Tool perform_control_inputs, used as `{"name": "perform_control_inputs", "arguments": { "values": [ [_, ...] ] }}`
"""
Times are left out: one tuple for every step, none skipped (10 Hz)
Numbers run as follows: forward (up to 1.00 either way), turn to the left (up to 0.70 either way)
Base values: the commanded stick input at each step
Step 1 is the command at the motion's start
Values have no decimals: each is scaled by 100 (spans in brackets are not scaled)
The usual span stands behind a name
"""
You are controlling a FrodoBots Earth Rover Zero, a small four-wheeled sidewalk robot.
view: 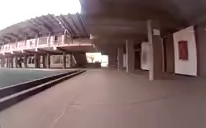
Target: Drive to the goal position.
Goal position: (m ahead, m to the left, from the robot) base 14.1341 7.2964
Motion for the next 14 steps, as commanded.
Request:
{"name": "perform_control_inputs", "arguments": {
  "values": [
    [50, 0],
    [50, 0],
    [50, 0],
    [50, 0],
    [50, 0],
    [50, 0],
    [50, 0],
    [50, 0],
    [50, 0],
    [50, 0],
    [50, 0],
    [50, 0],
    [50, 0],
    [50, 0]
  ]
}}
